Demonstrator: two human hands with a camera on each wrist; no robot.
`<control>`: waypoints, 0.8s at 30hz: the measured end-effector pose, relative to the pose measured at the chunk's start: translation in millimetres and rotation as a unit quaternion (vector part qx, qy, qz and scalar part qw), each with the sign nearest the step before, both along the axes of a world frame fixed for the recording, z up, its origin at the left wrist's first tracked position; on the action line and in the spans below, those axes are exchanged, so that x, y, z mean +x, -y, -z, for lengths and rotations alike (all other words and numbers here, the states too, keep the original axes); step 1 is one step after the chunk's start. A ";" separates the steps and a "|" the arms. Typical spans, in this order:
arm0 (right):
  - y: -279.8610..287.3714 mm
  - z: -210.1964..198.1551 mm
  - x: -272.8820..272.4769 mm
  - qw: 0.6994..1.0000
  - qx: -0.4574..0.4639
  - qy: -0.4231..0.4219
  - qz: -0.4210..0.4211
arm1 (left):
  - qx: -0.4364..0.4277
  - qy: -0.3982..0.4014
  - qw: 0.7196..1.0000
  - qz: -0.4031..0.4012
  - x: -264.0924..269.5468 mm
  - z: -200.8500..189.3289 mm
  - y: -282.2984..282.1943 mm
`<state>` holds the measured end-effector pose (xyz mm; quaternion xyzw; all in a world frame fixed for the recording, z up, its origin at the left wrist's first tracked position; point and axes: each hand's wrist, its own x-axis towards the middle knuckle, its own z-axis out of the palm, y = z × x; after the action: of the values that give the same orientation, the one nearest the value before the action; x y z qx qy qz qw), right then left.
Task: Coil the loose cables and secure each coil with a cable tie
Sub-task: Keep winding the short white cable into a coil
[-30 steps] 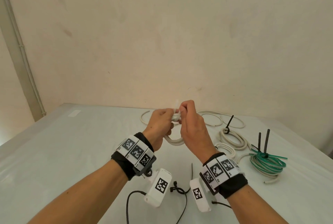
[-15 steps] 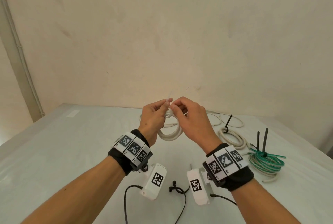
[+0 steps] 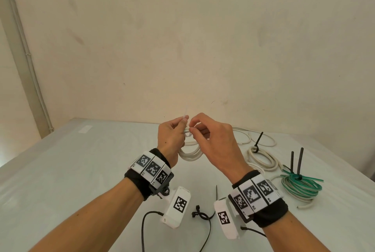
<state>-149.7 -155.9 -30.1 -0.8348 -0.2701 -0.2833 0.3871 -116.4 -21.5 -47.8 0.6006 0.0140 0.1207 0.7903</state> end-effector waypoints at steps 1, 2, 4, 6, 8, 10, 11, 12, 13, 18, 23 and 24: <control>-0.4 -0.4 -0.8 1.000 0.008 -0.001 -0.005 | -0.004 -0.001 1.000 -0.002 0.3 -1.2 0.1; -1.1 -0.9 -1.7 1.000 0.019 -0.004 -0.012 | -0.008 -0.003 1.000 -0.005 1.2 -1.4 0.0; -2.9 -2.3 -3.3 0.999 0.038 -0.014 -0.020 | -0.014 -0.002 1.000 -0.005 1.4 -1.4 0.9; -5.1 -3.9 -4.9 0.998 0.050 -0.022 -0.021 | -0.024 0.010 1.000 0.015 2.0 0.5 1.7; -5.9 -4.3 -4.5 0.997 0.069 -0.029 -0.016 | -0.003 0.022 1.000 0.014 0.3 1.3 2.7; -4.5 -3.8 -2.4 0.992 0.116 -0.045 0.001 | 0.039 0.042 0.998 -0.001 -4.0 0.3 5.3; -3.2 -3.3 -1.1 0.986 0.153 -0.061 0.012 | 0.057 0.056 0.997 -0.003 -7.1 0.1 7.2; -2.1 -2.4 -0.1 0.978 0.191 -0.079 0.021 | 0.071 0.067 0.995 -0.004 -9.3 0.9 8.4; -1.3 -1.1 0.8 0.969 0.224 -0.096 0.028 | 0.081 0.073 0.994 -0.003 -11.6 0.8 9.8; 0.1 5.1 2.7 0.953 0.275 -0.111 0.063 | 0.131 0.094 0.987 -0.010 -5.8 6.9 11.3; 3.5 3.3 4.6 0.935 0.329 -0.120 0.058 | 0.169 0.123 0.978 0.016 -5.3 14.8 12.0; 3.7 1.6 3.6 0.929 0.345 -0.122 0.049 | 0.173 0.123 0.977 0.020 -5.8 15.7 12.4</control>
<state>-146.1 -159.7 -31.7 -0.6902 -0.0657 -0.2733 0.6668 -122.2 -34.0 -63.5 0.7090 -0.1165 0.1786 0.6722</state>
